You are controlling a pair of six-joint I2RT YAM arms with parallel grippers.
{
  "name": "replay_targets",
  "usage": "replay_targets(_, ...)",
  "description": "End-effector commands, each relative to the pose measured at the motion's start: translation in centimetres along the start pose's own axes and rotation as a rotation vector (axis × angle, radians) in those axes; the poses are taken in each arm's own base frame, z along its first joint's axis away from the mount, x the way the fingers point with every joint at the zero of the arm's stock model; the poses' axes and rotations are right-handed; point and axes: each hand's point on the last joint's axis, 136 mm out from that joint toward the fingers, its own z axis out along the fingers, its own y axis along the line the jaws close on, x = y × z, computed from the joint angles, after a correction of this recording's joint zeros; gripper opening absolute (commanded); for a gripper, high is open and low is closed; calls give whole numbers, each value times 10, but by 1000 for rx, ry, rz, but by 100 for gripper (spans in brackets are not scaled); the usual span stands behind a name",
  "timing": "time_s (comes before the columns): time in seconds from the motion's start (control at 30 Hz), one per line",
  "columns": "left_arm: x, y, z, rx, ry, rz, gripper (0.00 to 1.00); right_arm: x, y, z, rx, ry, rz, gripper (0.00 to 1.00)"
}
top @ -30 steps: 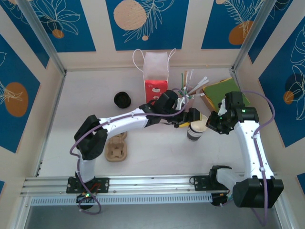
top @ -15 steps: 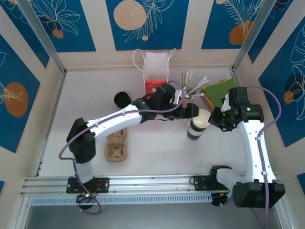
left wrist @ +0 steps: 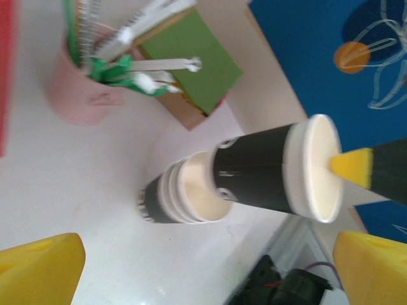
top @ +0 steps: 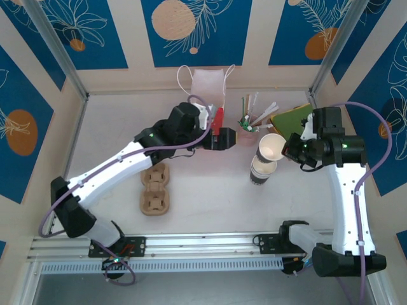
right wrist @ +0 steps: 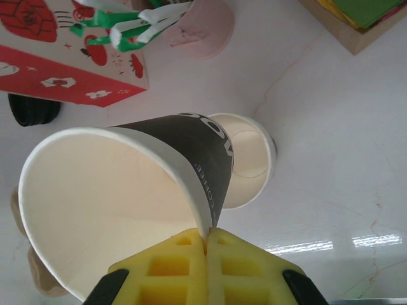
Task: Pack the takeout coffee
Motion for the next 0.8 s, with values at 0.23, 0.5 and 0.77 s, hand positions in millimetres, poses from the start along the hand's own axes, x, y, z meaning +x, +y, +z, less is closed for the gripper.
replay_targets(0.23, 19, 97, -76, -416, -110, 96, 100, 29, 65, 28, -22, 117, -115, 1)
replay_targets(0.5, 54, 137, -122, -552, -121, 83, 100, 65, 121, 87, -38, 236, -212, 1)
replay_targets(0.77, 81, 158, -164, -637, -135, 46, 100, 104, 157, 144, -33, 331, -286, 1)
